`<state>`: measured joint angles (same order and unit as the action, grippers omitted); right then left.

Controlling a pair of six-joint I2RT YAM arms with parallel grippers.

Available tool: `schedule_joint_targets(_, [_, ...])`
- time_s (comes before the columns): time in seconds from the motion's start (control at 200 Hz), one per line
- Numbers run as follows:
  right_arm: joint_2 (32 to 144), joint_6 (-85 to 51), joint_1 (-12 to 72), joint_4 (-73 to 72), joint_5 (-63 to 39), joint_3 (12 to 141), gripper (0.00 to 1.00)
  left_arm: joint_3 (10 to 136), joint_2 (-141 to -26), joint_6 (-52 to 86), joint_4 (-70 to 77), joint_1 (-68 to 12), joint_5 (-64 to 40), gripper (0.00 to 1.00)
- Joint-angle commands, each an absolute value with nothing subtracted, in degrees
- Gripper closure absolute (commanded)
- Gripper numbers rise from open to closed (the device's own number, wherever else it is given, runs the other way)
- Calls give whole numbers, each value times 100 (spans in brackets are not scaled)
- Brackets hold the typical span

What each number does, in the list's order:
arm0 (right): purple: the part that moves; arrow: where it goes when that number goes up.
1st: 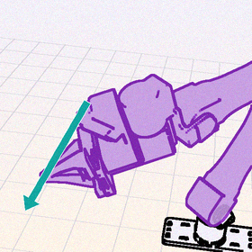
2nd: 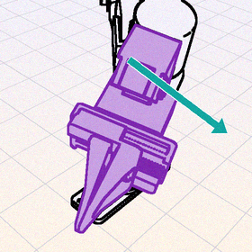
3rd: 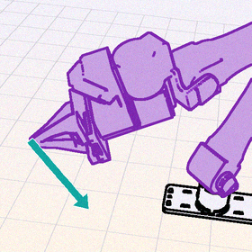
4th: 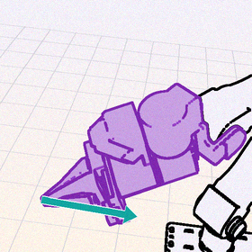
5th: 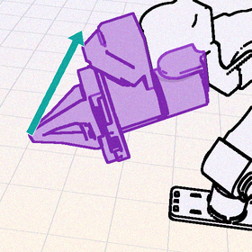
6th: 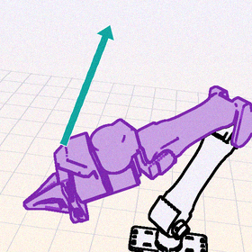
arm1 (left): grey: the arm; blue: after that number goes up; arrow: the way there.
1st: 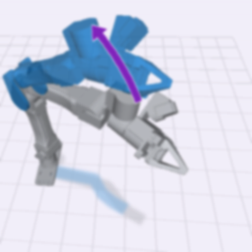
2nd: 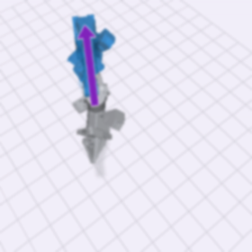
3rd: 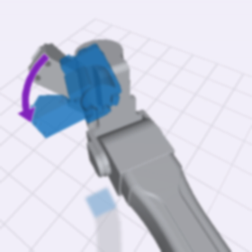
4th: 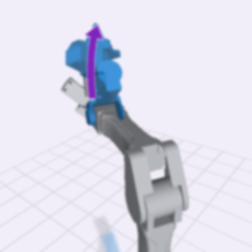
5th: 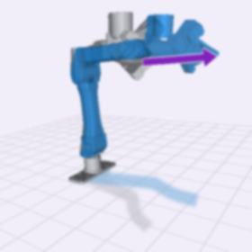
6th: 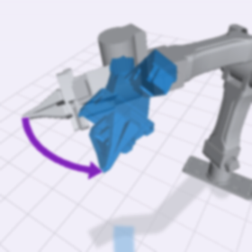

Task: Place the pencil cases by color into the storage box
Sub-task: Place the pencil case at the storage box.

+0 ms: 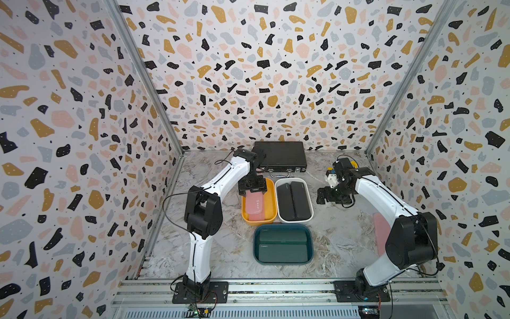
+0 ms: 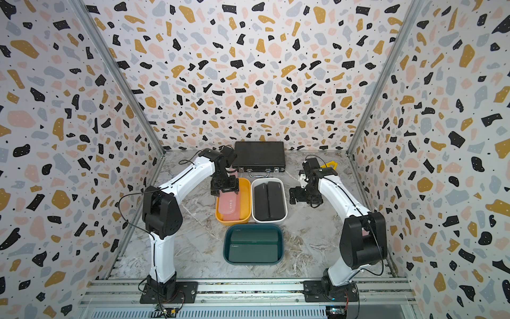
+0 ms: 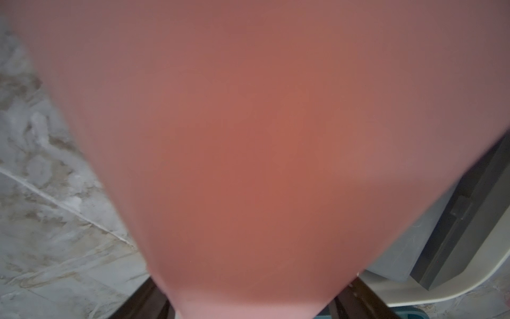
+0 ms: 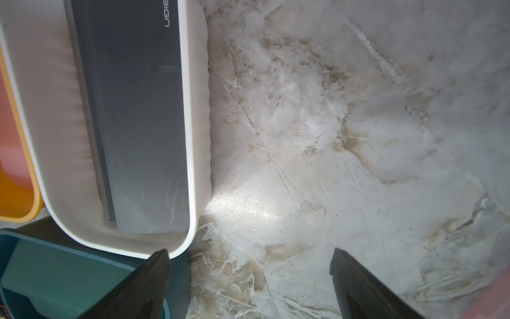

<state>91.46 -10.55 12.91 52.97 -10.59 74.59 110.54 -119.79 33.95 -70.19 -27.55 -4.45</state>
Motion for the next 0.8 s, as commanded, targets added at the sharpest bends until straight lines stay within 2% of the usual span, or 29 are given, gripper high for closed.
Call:
schedule_joint_targets(0.0, [8912,-922,1241,5474,-1132,7403,4,11322,-12172,3493,-7014,-2825,-555,22])
schedule_joint_targets(0.796, [9079,-782,1170,5426,-1238,7312,4,11635,-13152,3608,-6990,-2969,-824,21])
